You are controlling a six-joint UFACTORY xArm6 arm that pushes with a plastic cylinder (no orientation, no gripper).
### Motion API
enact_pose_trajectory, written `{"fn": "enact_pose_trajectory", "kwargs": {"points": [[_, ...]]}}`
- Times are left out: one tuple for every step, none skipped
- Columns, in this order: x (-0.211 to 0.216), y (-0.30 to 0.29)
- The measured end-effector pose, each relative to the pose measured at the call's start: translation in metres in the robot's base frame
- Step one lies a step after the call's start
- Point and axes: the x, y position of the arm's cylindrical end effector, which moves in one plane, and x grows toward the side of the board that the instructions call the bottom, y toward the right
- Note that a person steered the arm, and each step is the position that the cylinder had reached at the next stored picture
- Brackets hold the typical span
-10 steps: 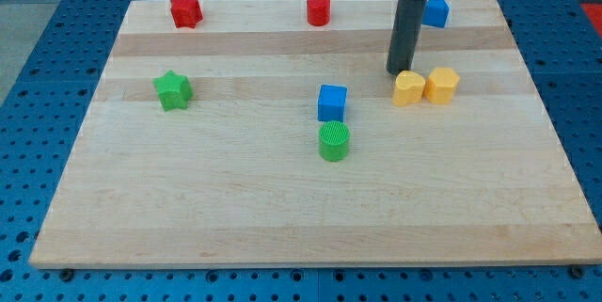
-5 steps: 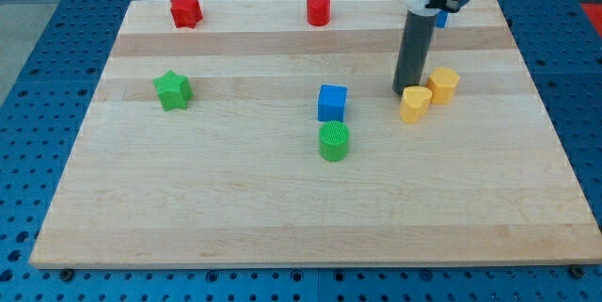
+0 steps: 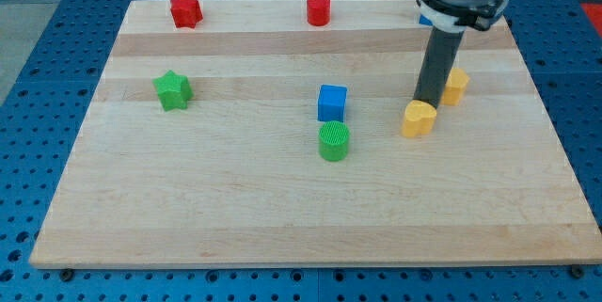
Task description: Move the yellow heart towards the bottom center
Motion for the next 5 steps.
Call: {"fn": "enact_pose_trajectory", "kwargs": {"points": [[0.016,-0.001],[0.031,-0.002],[0.043,-0.009],[0.063,-0.022],[0.086,-0.033]]}}
